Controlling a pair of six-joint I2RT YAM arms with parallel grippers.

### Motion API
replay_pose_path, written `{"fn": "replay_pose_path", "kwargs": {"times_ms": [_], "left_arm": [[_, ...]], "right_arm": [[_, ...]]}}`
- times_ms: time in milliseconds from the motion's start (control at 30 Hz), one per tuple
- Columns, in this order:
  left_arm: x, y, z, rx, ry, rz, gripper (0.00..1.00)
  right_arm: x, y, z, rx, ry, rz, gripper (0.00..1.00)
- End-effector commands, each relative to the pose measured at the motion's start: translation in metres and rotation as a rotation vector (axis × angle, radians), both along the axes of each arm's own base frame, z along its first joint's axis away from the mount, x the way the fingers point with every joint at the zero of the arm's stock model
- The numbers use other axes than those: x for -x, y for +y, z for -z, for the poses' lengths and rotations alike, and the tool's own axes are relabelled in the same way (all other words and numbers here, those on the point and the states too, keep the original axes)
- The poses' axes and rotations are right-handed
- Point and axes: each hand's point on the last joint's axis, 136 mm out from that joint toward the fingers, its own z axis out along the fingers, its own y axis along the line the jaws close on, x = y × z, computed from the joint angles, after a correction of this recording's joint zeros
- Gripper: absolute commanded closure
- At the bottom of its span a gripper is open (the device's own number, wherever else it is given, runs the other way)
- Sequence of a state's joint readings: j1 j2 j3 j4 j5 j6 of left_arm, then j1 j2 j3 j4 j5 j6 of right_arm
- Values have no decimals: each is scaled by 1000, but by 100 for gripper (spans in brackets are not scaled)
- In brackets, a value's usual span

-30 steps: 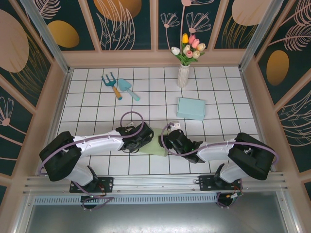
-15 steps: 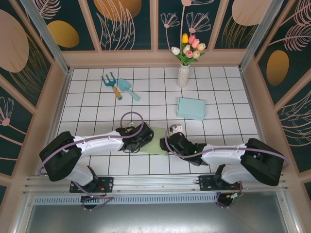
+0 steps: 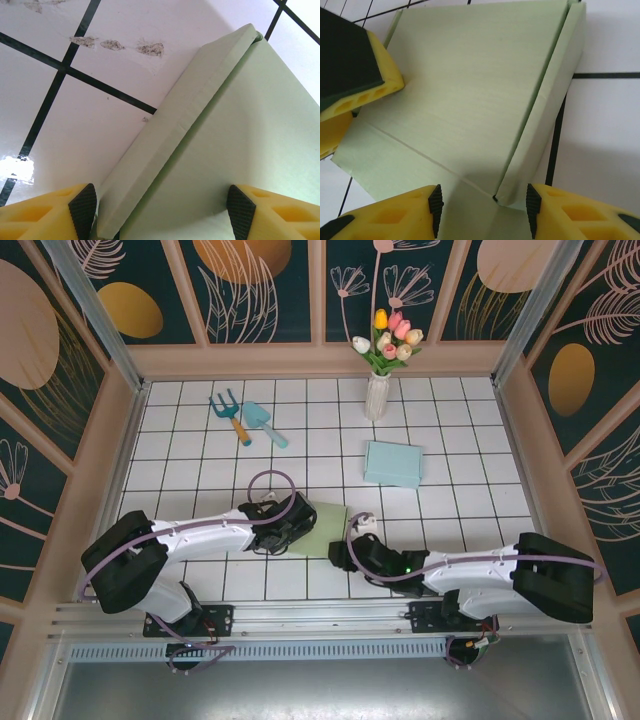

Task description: Fold the paper box

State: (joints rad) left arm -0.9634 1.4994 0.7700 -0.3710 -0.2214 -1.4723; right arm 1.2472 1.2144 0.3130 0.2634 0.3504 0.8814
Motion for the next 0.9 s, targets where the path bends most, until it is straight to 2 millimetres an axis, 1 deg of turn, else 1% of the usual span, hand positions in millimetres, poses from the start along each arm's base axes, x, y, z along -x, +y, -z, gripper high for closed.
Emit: {"fn": "replay_pose_path", "kwargs": {"times_ms": [0, 167, 333, 433, 533, 733, 867], "left_arm": [[23, 31, 26, -128, 90, -11, 28], [23, 32, 24, -129, 87, -17, 28], [22, 32, 24, -130, 84, -16, 28], [22, 32, 25, -131, 86, -17, 28], [23, 33, 25, -133, 85, -18, 28], [24, 36, 25, -138, 87, -21, 28], [24, 36, 25, -140, 87, -22, 28]], "right_arm": [[7, 6, 1, -43, 20, 9, 49], [20, 16, -3, -60, 29, -15, 49], [23, 17, -2, -41, 18, -11, 50], [21, 16, 1, -15, -1, -7, 58], [19, 13, 6, 21, -19, -7, 59], [17, 7, 13, 98, -52, 7, 58], [17, 6, 12, 146, -67, 18, 54]]}}
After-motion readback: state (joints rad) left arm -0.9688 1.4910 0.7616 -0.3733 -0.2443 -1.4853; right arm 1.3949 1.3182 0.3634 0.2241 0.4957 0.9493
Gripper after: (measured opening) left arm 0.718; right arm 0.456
